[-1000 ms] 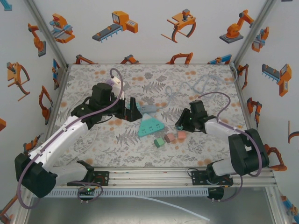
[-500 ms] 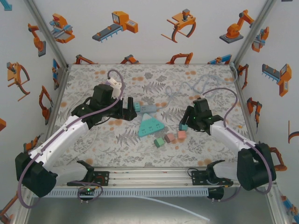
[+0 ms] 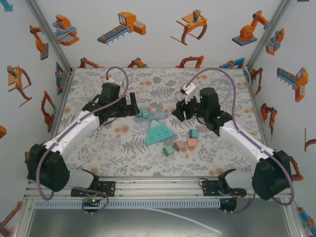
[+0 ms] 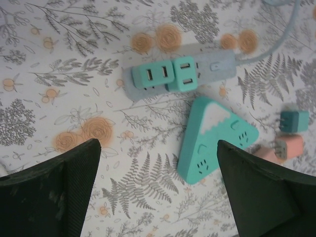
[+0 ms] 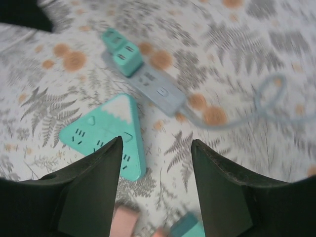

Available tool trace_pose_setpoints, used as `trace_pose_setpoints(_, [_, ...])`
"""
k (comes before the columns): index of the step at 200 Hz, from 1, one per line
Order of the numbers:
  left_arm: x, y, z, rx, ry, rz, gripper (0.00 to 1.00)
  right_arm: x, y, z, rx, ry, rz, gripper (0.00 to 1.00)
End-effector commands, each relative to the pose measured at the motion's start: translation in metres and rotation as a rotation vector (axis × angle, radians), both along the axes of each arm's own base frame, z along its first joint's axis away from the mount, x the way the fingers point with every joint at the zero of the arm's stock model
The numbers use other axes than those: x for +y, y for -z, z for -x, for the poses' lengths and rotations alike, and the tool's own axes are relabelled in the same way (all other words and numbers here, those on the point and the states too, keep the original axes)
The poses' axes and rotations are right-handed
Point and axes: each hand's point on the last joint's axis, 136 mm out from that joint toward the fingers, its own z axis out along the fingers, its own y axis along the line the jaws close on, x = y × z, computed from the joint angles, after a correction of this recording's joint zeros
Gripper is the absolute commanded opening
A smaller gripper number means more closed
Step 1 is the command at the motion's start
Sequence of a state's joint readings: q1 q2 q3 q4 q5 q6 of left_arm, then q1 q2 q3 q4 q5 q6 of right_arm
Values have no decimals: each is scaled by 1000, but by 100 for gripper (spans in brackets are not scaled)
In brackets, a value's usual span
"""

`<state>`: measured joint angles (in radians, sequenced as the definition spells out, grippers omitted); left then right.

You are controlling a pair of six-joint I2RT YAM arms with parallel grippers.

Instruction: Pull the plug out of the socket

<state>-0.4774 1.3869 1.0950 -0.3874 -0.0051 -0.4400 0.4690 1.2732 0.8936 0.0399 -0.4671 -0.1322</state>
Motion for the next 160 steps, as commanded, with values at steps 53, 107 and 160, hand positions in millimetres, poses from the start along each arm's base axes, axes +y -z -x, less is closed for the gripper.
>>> trace_pose_setpoints(53, [-5,26,-49,78,-29,-11,69,77,-5,6,-484,-647,26,64])
trace_pose_setpoints(107, [-14,64,-55,179,45,-47,65,125,48,-33,-360,-685,86,73])
trace_pose_setpoints(160, [-20,92,-60,252,70,-58,64,153,92,-50,-267,-726,91,73])
